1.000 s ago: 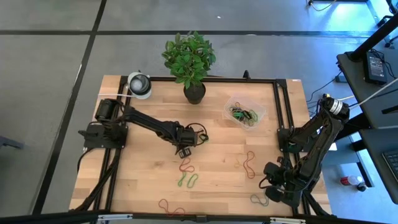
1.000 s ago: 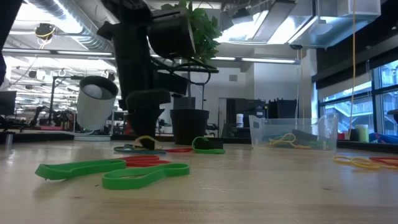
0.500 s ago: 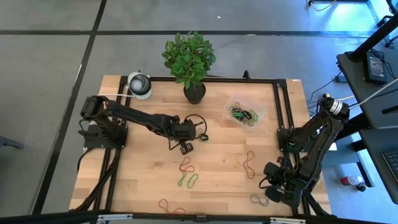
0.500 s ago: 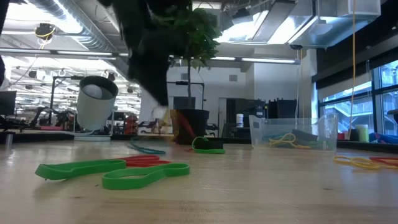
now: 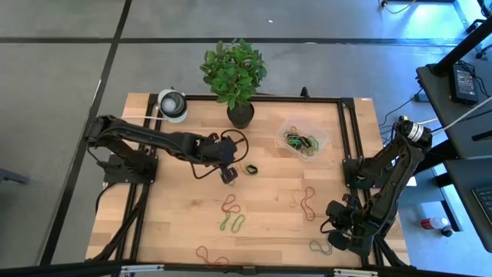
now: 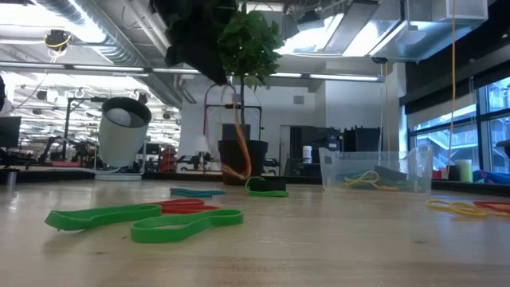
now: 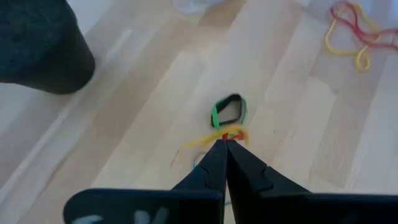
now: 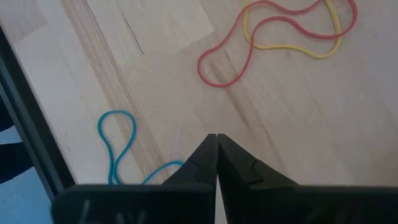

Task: Pick and place rubber bands into bin
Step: Put the red rubber band into the bin, then put the bottom blue rubber band into the bin

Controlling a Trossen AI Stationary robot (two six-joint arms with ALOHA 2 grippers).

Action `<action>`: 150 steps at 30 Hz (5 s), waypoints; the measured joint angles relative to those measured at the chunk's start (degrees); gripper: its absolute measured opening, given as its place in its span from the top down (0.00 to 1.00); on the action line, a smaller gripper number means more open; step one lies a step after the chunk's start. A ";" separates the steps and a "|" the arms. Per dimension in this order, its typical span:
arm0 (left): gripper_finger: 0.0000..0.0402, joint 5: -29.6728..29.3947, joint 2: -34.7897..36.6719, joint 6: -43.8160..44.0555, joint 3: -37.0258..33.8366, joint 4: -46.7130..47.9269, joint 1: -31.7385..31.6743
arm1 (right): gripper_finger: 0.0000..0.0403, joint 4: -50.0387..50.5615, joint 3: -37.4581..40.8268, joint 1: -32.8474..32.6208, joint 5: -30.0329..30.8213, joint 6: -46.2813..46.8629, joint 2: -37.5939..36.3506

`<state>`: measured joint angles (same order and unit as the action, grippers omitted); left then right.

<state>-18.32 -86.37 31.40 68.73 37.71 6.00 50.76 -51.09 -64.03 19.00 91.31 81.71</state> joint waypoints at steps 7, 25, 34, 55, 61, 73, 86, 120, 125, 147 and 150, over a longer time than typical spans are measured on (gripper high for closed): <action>1.00 2.04 2.78 0.60 -0.02 -2.93 -0.04 | 0.97 0.02 -0.02 0.00 0.00 0.00 0.00; 1.00 13.31 0.61 4.51 0.00 8.58 -0.03 | 0.97 0.03 -0.02 0.13 0.00 0.00 0.00; 1.00 6.16 0.16 9.17 -0.26 5.68 1.33 | 0.97 0.60 -0.02 0.15 0.00 -0.02 0.00; 1.00 11.41 -1.85 -28.38 0.61 -50.29 -4.36 | 0.97 1.42 -0.02 3.22 1.95 -0.02 0.00; 1.00 14.00 -11.60 -33.43 10.91 -49.00 -8.49 | 0.97 1.42 -0.02 7.02 1.97 -0.02 -0.02; 1.00 14.34 -37.95 -37.29 36.98 -33.95 -15.94 | 0.97 1.61 -0.04 11.11 1.99 -0.24 -0.02; 0.94 17.20 -47.19 -33.50 40.63 -25.87 -16.33 | 0.97 1.33 -0.04 10.74 2.00 -0.28 -0.02; 1.00 11.37 -9.20 -21.76 10.25 -8.59 -1.91 | 1.00 -0.01 -2.61 9.03 -18.11 20.33 3.44; 1.00 12.91 3.29 -17.47 -9.98 -22.85 0.86 | 0.99 -1.51 -6.05 7.19 -27.95 29.04 10.66; 1.00 13.50 39.79 -14.58 -31.74 -18.82 4.90 | 0.95 -7.39 -6.99 9.87 -34.28 29.94 24.96; 0.99 13.49 41.48 -14.64 -31.76 -16.69 4.90 | 0.98 -6.88 -7.28 11.95 -34.15 29.90 24.85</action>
<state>-4.83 -44.89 16.76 36.97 21.02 10.90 43.88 -58.37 -52.08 -15.15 121.21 106.56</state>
